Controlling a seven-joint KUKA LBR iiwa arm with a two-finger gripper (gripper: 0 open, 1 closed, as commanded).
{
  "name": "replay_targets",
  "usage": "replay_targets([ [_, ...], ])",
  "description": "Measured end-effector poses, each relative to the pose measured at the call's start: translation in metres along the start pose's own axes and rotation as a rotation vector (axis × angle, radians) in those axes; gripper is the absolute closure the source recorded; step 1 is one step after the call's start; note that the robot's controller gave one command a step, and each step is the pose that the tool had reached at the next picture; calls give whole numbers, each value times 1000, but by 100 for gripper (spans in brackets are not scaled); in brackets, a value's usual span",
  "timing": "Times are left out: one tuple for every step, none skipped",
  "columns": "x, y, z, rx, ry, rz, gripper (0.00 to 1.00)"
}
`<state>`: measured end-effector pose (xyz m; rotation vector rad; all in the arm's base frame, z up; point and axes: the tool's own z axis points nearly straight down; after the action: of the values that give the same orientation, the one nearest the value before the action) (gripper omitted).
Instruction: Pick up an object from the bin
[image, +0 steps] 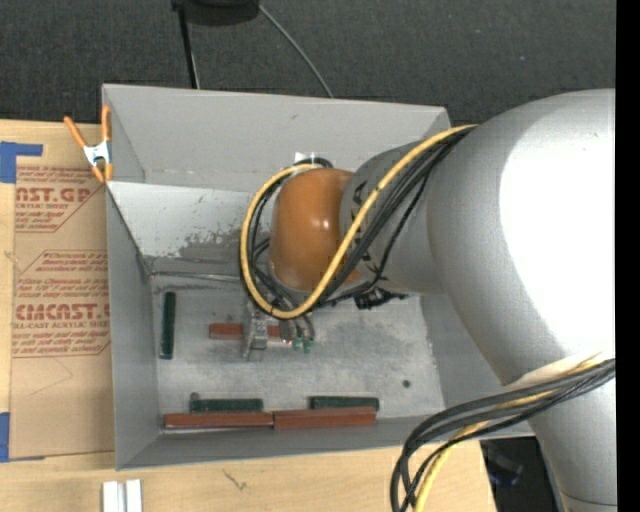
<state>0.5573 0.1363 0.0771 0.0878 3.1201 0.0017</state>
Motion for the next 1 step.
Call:
replay_targets([
  [5,69,7,-2,18,-93,0],
])
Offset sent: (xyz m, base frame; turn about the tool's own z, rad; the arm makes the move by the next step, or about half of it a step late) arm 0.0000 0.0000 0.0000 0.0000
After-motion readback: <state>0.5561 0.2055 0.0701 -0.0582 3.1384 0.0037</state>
